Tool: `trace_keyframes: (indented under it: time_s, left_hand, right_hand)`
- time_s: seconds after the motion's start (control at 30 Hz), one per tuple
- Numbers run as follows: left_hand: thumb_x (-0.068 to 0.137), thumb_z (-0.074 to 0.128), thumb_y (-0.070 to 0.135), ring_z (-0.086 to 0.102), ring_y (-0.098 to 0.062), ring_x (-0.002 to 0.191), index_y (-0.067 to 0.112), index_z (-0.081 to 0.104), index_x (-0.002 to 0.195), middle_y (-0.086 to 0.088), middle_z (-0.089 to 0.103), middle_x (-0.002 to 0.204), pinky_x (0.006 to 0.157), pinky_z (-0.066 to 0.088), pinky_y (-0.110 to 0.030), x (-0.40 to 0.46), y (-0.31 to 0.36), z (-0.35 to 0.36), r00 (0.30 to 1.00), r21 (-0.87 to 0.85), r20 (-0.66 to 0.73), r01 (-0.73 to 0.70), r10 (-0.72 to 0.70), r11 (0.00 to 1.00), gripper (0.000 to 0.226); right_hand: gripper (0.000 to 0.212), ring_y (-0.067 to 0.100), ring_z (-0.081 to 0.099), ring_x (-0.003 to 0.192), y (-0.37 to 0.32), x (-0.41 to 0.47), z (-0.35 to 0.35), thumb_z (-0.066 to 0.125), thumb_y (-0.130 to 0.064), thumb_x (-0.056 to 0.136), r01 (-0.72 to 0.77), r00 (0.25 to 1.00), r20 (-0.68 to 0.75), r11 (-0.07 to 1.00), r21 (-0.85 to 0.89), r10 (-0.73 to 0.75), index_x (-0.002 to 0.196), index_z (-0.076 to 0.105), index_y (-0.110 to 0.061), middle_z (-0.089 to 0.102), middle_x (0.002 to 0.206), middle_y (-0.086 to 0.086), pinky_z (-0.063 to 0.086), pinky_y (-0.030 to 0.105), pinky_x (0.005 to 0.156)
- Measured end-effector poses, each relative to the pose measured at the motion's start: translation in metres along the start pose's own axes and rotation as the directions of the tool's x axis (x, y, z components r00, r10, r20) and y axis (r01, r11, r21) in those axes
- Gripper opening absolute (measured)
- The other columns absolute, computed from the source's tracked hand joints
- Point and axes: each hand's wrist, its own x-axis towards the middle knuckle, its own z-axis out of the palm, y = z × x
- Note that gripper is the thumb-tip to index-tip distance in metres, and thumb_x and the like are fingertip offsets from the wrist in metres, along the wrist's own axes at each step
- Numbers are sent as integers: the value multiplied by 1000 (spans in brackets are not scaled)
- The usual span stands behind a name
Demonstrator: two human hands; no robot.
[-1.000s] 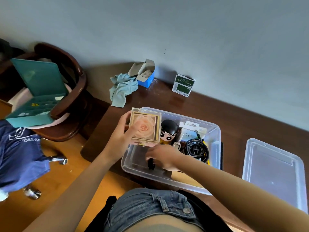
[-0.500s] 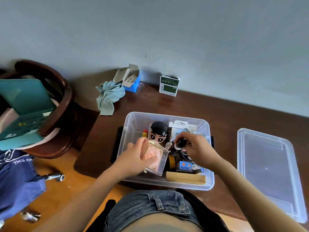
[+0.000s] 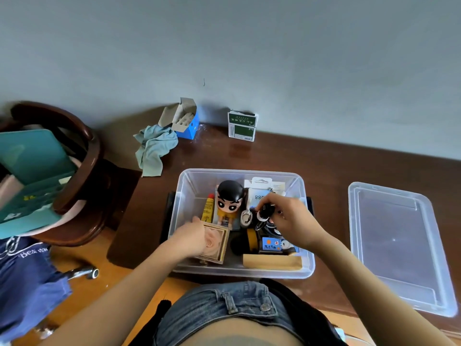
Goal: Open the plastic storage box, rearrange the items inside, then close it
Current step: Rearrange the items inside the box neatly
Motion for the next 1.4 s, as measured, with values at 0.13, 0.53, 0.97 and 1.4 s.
trace_keyframes:
  time_s: [0.13,0.53,0.97,1.4]
  left_hand:
    - [89,55,14,49,-25,110,14,46,126,-8,47,124,86,44,-33,-3,14,9,889,273,-353,-201,292,941,38]
    - [76,58,69,49,-29,115,14,31,140,-12,48,130,92,40,-37,19,-7,-3,952,551,87,-293,295,782,89]
    - [90,51,47,52,-22,111,19,47,127,-4,54,122,94,40,-37,12,4,12,897,397,-126,-346,424,850,47]
    - [90,60,40,54,-14,115,25,57,129,8,58,131,88,45,-30,13,77,24,747,125,-43,-654,663,746,42]
  right_hand:
    - [39,10,61,73,3,-3,-2,41,12,82,-6,1000,-22,1000,18,7,96,64,-16,67,84,-6,47,18,62]
    - [39,34,62,72,19,-12,3,43,9,85,-31,996,-77,987,158,43,92,64,-22,69,83,-9,52,53,68]
    - [37,13,67,85,20,-7,-15,47,7,88,-26,978,-192,963,269,81,89,66,-25,69,89,-10,58,28,70]
    - [37,16,66,84,24,-17,-19,45,11,85,-49,963,-240,956,290,122,91,67,-18,69,90,-7,57,28,71]
